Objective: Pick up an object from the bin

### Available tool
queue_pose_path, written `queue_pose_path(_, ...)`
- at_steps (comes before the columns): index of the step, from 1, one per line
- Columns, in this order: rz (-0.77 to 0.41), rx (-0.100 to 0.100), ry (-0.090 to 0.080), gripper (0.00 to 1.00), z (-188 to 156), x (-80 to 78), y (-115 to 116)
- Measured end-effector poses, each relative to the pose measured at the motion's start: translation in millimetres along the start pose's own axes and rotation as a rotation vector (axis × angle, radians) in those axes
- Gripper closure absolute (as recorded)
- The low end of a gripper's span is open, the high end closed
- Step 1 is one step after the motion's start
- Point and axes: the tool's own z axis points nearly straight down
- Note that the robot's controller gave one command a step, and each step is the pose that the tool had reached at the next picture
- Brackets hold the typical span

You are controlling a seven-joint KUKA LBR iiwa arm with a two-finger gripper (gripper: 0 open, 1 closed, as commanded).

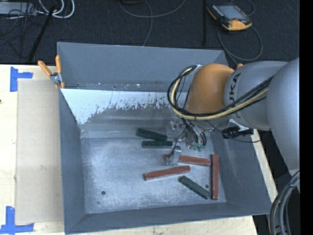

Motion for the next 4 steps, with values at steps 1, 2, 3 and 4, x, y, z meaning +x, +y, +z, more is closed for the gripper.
queue_pose_path(1, -0.001, -0.002, -0.011, 1.00, -7.1, -3.2, 1.6)
queue_pose_path(2, 0.000, -0.002, -0.006, 0.00, -4.5, -1.7, 1.5)
queue_pose_path(3, 0.116, -0.002, -0.007, 0.00, 6.1, 1.7, 35.2)
queue_pose_path(4, 0.117, -0.002, -0.011, 1.00, 3.6, 0.0, 34.6)
